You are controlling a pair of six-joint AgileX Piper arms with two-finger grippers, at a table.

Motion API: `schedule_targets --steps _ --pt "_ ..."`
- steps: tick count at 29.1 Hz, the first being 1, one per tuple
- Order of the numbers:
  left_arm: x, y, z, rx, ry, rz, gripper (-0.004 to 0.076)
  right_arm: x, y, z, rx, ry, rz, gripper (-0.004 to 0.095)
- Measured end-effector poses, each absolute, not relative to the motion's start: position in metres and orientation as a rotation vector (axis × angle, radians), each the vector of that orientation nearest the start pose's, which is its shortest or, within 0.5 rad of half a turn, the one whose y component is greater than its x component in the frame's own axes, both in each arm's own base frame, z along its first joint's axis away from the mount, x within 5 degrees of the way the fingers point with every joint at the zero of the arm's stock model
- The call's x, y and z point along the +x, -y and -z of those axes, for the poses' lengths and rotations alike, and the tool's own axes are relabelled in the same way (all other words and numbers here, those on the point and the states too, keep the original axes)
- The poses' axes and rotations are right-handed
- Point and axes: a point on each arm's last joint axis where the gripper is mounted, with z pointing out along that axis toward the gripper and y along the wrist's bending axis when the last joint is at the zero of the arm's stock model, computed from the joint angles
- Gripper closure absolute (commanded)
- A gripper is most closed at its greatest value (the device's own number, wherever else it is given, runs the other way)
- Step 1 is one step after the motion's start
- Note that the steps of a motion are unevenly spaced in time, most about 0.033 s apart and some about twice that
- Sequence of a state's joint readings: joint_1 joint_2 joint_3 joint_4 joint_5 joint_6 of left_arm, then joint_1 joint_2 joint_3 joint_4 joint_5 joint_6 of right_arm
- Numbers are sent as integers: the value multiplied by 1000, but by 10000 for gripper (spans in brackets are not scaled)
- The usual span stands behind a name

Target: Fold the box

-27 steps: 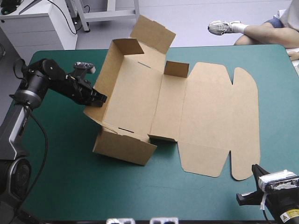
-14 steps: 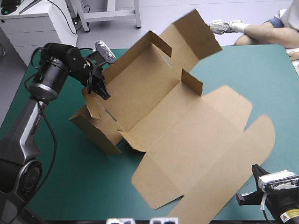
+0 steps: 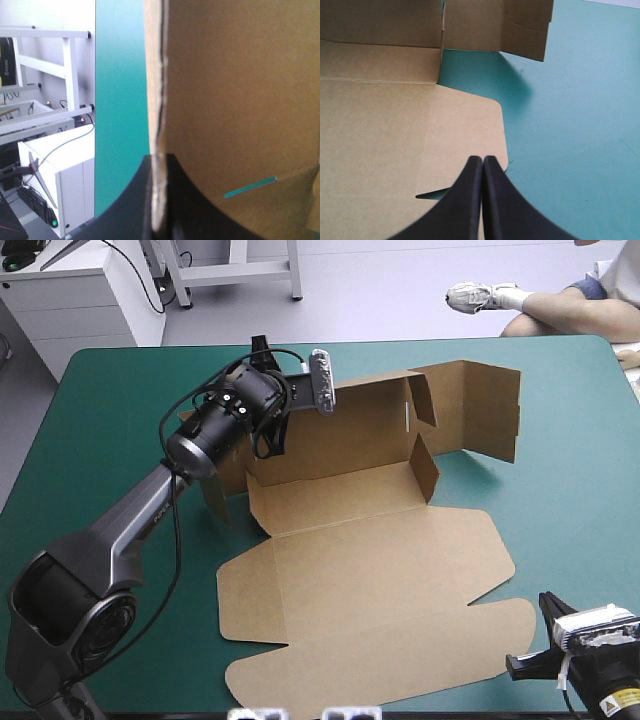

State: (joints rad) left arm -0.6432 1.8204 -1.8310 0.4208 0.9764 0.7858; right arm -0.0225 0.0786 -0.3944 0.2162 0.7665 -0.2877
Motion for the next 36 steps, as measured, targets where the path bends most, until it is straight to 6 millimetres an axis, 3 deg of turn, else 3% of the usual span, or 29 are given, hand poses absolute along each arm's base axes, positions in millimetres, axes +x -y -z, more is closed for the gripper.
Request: schedule_targets --steps 5,16,28,36 --pt "330 249 -371 1732 -1668 -582 732 28 -13 -271 -204 -1908 -40 922" --pt "297 275 -368 1797 -1600 -627 733 28 -13 -271 -204 -1908 -40 922" --pt "269 257 -337 1666 -1503 -800 732 28 -13 -271 -204 -1908 -40 922" --pt "235 246 -321 1656 -1339 -903 732 28 -13 -271 -204 -1908 -40 922"
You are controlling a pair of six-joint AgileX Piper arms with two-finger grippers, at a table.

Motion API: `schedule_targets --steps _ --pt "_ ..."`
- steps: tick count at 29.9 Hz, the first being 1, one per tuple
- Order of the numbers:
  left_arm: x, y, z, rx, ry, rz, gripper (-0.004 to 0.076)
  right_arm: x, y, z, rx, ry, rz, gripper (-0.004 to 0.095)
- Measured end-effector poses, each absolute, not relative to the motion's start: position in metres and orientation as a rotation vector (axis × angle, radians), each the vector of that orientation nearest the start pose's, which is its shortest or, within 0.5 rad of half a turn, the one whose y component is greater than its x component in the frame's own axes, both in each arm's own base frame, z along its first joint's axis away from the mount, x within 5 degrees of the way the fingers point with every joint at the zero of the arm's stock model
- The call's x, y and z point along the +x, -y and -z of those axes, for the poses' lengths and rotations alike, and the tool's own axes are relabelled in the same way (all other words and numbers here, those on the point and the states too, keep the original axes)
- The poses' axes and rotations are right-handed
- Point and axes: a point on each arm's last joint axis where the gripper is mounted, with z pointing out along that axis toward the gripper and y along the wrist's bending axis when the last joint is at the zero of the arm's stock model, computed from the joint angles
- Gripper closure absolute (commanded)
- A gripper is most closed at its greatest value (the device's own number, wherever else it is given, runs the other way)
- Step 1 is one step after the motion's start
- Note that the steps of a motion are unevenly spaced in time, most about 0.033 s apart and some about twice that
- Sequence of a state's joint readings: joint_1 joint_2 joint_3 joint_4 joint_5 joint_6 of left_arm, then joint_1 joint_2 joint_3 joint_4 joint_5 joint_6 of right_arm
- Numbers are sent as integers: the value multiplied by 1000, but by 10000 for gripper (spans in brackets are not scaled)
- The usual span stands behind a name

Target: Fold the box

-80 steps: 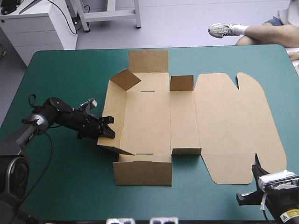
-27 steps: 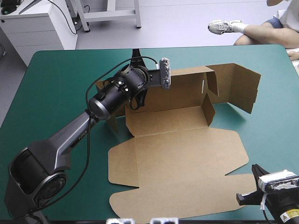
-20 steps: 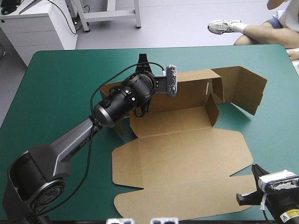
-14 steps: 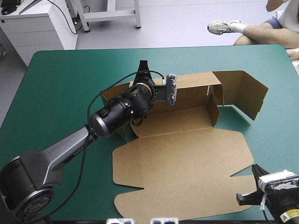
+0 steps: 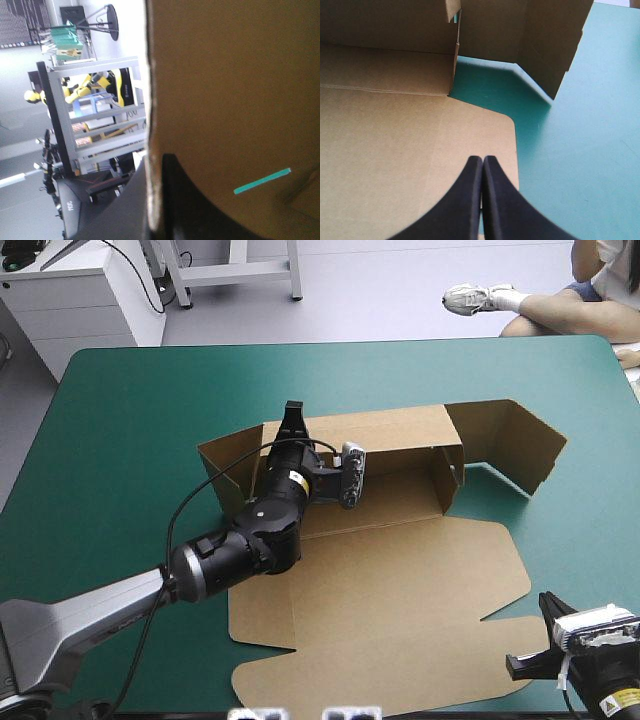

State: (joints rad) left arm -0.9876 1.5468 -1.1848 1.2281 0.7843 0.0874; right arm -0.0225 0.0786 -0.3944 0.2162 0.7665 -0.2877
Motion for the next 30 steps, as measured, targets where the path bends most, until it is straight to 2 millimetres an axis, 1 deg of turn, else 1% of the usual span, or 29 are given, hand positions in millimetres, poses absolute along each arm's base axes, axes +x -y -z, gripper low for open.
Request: schedule_targets --steps 4,8,15,19,22,23,25,28,30 --pt "227 237 -317 1680 -1235 -938 732 28 -13 -271 -204 -1908 -40 922" --pt "225 235 -316 1692 -1182 -963 732 28 -13 -271 -204 -1908 -40 922" --pt "225 234 -315 1628 -1239 -913 732 28 -13 -271 -208 -1907 -38 922" --pt "226 235 -313 1605 -1266 -893 732 30 -12 -275 -195 -1866 -31 922" --pt "227 237 -310 1605 -1275 -892 732 32 -11 -286 -91 -1791 -83 922" --pt "227 237 -309 1605 -1276 -891 732 34 -10 -293 -54 -1760 -101 922" --pt "227 237 -309 1606 -1272 -894 732 41 -9 -304 -7 -1756 -123 922" --pt "228 237 -309 1606 -1268 -897 732 64 -8 -325 30 -1810 -141 922" --pt "228 238 -309 1604 -1270 -895 732 87 -7 -339 38 -1868 -145 922"
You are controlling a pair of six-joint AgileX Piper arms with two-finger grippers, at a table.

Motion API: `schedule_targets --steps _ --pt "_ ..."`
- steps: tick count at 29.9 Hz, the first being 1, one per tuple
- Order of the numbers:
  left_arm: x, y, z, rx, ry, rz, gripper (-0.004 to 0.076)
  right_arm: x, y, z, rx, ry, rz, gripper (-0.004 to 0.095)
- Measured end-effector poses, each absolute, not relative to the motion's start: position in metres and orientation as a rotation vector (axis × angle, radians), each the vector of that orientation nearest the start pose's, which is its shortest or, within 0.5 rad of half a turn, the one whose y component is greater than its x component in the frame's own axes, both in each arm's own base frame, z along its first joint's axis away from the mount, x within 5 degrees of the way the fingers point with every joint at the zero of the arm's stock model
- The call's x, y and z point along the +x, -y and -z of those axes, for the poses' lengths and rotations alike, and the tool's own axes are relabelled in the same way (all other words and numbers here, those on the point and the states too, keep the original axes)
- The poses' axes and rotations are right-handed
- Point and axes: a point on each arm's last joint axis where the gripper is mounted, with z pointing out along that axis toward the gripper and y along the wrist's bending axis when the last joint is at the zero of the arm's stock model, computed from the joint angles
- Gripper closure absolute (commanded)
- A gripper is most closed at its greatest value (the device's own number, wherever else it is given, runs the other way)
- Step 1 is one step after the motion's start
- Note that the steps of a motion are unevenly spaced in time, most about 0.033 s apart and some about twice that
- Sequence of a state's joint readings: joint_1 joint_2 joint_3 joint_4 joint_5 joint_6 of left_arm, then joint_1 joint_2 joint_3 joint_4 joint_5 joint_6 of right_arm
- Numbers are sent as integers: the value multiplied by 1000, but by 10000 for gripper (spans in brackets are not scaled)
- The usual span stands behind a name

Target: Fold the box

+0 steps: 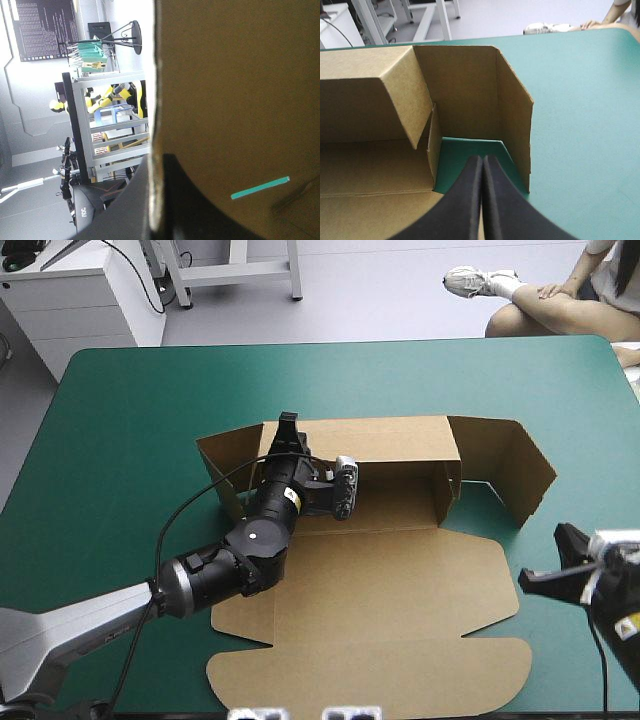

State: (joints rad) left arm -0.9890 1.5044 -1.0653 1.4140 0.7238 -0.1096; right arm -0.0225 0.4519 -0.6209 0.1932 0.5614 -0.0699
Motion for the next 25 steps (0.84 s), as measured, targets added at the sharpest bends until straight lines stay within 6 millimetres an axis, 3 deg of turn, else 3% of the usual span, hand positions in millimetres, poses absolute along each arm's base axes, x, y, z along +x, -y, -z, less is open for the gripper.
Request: schedule_targets --steps 7,10,14,20,25 --pt "228 237 -309 1595 -1276 -892 732 187 -7 -377 -21 -2127 -131 922" --pt "228 237 -309 1595 -1276 -892 732 230 -6 -395 -66 -2147 -113 928" --pt "228 237 -309 1595 -1276 -892 732 288 -5 -404 -81 -2173 -109 928" --pt "228 237 -309 1595 -1276 -892 732 370 -5 -379 -86 -2259 -144 928" --pt "228 237 -309 1595 -1276 -892 732 394 -9 -350 -97 -2370 -219 928"
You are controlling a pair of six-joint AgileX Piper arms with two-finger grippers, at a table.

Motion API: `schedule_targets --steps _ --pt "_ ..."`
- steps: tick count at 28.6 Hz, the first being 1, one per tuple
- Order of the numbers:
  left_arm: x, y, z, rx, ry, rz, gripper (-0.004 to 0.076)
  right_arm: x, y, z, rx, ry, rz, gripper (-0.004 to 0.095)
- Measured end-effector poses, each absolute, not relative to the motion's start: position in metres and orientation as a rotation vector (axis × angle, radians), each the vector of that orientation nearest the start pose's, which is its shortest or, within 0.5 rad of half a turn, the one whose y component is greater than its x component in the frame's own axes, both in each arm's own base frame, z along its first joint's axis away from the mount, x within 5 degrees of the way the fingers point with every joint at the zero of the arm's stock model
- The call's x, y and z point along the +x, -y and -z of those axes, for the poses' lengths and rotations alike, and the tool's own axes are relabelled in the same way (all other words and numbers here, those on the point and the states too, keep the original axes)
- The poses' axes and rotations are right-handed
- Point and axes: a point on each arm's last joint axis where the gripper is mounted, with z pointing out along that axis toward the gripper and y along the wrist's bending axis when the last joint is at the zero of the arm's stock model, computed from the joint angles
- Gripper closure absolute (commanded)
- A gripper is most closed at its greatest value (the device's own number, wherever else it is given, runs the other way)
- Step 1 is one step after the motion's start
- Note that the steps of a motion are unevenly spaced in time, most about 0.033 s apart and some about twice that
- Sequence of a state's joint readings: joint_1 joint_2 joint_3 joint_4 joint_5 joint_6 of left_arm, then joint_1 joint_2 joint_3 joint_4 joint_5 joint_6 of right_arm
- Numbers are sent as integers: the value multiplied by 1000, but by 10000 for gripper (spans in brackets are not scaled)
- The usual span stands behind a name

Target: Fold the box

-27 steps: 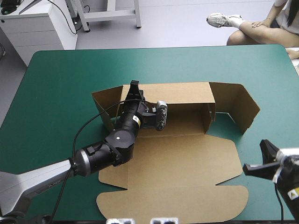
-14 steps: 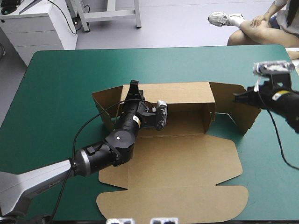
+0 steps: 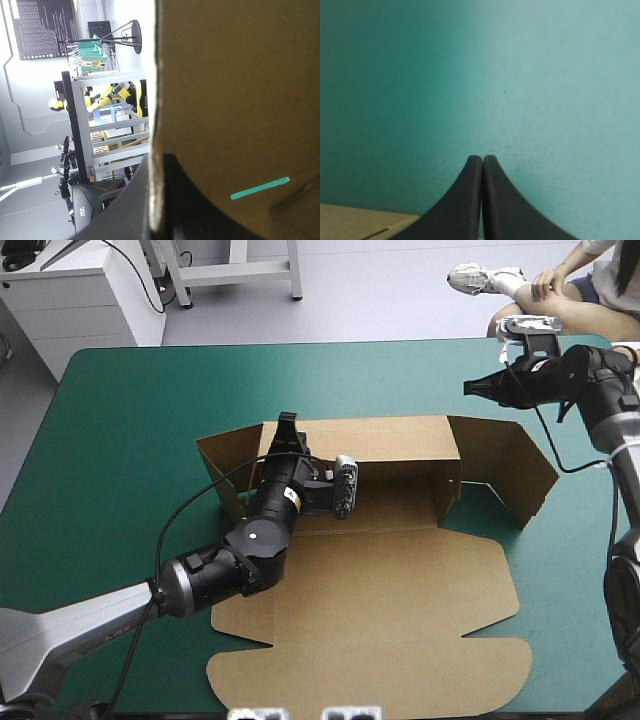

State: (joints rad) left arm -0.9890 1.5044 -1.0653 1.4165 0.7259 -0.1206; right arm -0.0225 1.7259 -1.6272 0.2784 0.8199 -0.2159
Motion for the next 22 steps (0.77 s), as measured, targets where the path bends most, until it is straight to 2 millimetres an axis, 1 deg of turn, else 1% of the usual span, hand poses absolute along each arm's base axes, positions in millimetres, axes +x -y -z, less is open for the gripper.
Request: schedule_targets --steps 2,4,14,18,22 --pt "228 237 -309 1595 -1276 -892 732 394 -11 -344 -129 -2418 -242 928" --pt "228 237 -309 1595 -1276 -892 732 392 -12 -341 -153 -2454 -251 928" --pt "228 237 -309 1595 -1278 -894 732 369 -17 -341 -258 -2646 -326 926" --pt "228 237 -309 1595 -1278 -894 732 357 -18 -348 -283 -2680 -339 926" --pt "228 237 -310 1597 -1262 -905 732 343 -19 -353 -268 -2686 -346 926"
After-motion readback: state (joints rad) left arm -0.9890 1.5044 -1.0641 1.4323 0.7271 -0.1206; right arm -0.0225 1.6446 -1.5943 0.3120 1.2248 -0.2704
